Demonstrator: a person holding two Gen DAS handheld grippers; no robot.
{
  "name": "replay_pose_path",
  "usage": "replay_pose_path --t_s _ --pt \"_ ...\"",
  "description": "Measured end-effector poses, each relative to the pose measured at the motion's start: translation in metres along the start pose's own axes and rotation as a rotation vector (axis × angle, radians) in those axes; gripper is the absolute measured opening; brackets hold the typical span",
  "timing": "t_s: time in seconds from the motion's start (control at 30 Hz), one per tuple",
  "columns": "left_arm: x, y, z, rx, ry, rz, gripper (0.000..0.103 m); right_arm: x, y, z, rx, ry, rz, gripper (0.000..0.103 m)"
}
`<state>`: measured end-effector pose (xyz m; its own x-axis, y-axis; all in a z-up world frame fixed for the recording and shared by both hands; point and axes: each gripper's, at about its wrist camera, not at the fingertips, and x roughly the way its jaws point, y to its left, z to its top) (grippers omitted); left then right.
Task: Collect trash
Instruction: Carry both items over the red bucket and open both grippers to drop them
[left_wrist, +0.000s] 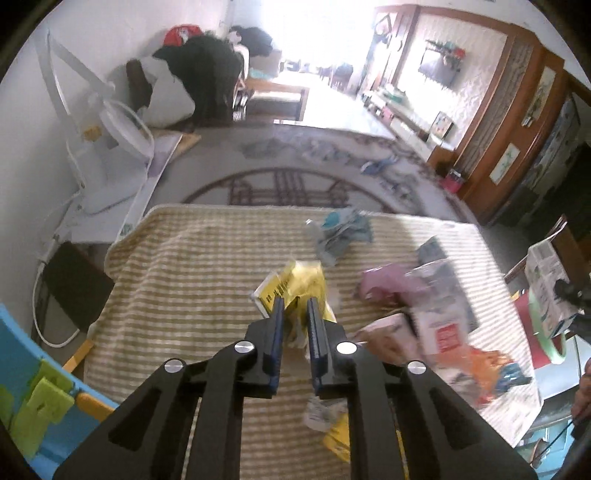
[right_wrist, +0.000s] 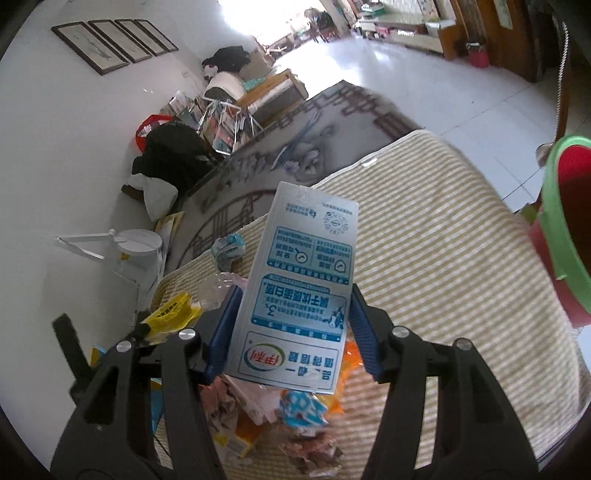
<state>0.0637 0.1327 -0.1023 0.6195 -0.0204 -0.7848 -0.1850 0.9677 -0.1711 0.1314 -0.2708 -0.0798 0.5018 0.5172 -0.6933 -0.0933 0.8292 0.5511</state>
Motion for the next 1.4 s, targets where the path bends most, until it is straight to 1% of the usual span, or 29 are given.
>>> replay_pose_path --t_s 0.07,0.2,0.33,0.4,0.47,0.57,0.67,0.8,0.87,0.97,1.03,1.07,1.13,1.17,1.2,1.3,1.4 --pt "-0.012 -0.007 0.001 -0.003 -0.022 -0.01 0.001 -0.006 -0.005 -0.002 0.002 -0.009 0.002 0.056" --pt "-0.031 -0.022 0.0 0.002 -0.058 0.02 0.001 -0.01 -0.013 -0.003 -0.006 -0.002 0.016 0.056" --pt "-0.049 -0.03 0.001 -0.051 -0.083 0.042 0.001 -0.02 -0.02 -0.001 -0.048 0.001 0.024 0.056" --pt "-0.06 -0.039 0.002 -0.059 -0.106 0.05 0.001 -0.03 -0.027 0.003 -0.063 -0.012 0.025 0.056" --pt "-0.071 -0.053 0.004 -0.051 -0.134 0.066 0.001 -0.04 -0.037 0.008 -0.08 -0.025 0.016 0.056" --pt "-0.085 -0.077 0.007 -0.06 -0.171 0.067 0.0 -0.056 -0.056 0.018 -0.09 -0.045 0.017 0.056" --pt "-0.098 -0.113 0.011 -0.049 -0.206 0.047 0.0 -0.071 -0.076 0.027 -0.087 -0.065 0.009 0.056" --pt "-0.107 -0.162 0.013 -0.015 -0.239 0.008 0.0 -0.099 -0.116 0.042 -0.083 -0.117 -0.044 0.056" --pt "-0.109 -0.191 0.015 0.007 -0.252 -0.022 0.0 -0.115 -0.141 0.048 -0.068 -0.149 -0.089 0.056" --pt "-0.111 -0.229 0.016 0.041 -0.26 -0.072 0.0 -0.131 -0.181 0.053 -0.028 -0.161 -0.16 0.056" --pt "-0.11 -0.261 0.017 0.07 -0.257 -0.129 0.0 -0.136 -0.208 0.054 0.01 -0.159 -0.197 0.056" --pt "-0.106 -0.281 0.017 0.087 -0.253 -0.169 0.0 -0.138 -0.222 0.054 0.029 -0.155 -0.224 0.057" --pt "-0.098 -0.311 0.016 0.114 -0.233 -0.233 0.0 -0.139 -0.245 0.053 0.063 -0.137 -0.262 0.065" --pt "-0.091 -0.333 0.014 0.135 -0.216 -0.276 0.0 -0.143 -0.255 0.05 0.088 -0.144 -0.283 0.078" --pt "-0.084 -0.348 0.012 0.153 -0.203 -0.306 0.0 -0.147 -0.263 0.048 0.108 -0.155 -0.292 0.082" --pt "-0.062 -0.402 0.003 0.217 -0.154 -0.406 0.001 -0.161 -0.28 0.041 0.134 -0.164 -0.303 0.084" --pt "-0.036 -0.442 -0.005 0.266 -0.09 -0.48 0.001 -0.179 -0.294 0.032 0.162 -0.19 -0.318 0.086"
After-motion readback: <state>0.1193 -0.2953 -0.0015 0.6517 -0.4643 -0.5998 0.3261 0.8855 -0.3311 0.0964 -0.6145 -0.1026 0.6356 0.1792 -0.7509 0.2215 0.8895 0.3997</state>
